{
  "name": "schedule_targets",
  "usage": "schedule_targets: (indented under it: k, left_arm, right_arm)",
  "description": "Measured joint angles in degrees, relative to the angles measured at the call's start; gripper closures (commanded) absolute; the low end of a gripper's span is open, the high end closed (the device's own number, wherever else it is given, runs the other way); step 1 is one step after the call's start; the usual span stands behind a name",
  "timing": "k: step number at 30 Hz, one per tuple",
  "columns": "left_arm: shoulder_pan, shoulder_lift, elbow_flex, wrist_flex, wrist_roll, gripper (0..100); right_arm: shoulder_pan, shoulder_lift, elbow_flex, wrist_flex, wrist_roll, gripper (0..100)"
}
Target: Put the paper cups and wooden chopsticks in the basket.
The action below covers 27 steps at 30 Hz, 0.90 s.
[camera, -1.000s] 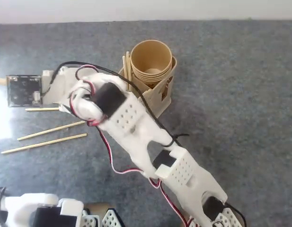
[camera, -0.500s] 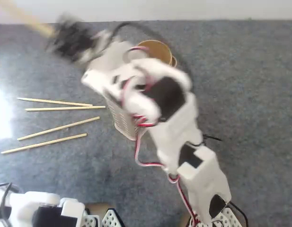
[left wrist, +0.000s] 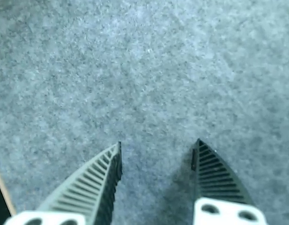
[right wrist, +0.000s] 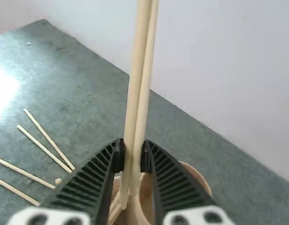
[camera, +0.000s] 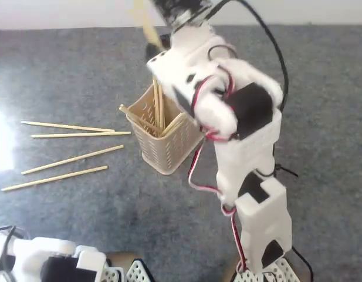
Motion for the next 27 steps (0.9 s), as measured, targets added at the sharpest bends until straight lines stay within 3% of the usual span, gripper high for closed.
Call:
schedule_targets:
  k: [7, 21, 27]
  left_arm:
    - [0.0, 0.0, 0.0, 0.0, 0.0, 77]
    - [0.0, 0.0, 0.0, 0.0, 0.0, 77]
    - [0.0, 0.0, 0.0, 0.0, 0.0, 77]
  right_arm:
    - [-3.43, -6.51, 0.0, 0.26, -0.18, 99.1]
    - [-1.05, -10.99, 0.0, 0.26, -2.37, 99.2]
    - [3.69, -14.42, -0.26, 0.26, -6.68, 99.2]
